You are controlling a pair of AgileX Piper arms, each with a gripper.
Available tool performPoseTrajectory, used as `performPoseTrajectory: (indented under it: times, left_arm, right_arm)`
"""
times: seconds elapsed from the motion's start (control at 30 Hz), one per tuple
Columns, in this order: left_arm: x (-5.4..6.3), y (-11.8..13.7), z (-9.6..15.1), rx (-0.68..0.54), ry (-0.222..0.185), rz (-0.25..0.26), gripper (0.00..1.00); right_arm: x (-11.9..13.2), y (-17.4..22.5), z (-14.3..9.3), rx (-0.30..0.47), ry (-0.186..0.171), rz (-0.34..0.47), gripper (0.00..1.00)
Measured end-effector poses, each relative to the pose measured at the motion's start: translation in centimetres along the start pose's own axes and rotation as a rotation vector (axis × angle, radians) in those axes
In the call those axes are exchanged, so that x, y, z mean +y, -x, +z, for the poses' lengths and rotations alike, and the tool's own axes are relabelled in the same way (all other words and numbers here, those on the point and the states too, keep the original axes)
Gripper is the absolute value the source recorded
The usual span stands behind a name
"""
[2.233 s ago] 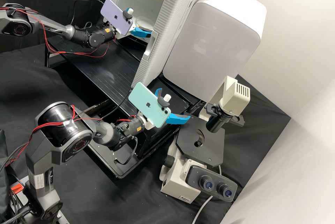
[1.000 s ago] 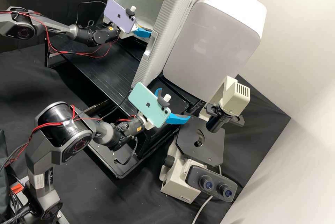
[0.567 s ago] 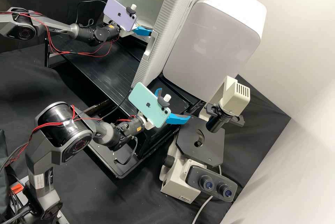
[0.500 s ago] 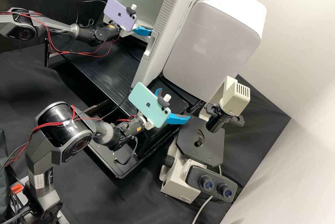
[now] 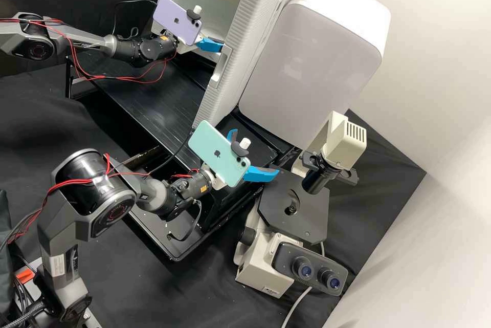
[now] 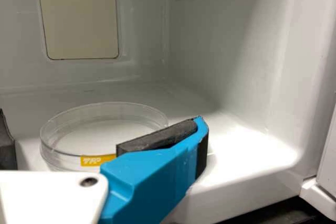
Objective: Take the petri dish out of the incubator
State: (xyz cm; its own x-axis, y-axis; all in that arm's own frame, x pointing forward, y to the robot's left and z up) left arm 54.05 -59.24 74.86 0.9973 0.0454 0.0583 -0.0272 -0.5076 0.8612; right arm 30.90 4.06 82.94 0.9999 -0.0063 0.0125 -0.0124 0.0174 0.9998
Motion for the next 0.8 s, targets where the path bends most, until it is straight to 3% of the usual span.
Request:
performPoseTrajectory:
  times: [0.8]
  left_arm:
    - [-0.01,0.0,0.01,-0.001,0.008,-0.001,0.0]
  right_arm:
    - [0.0,0.0,0.0,0.0,0.0,0.0,1.0]
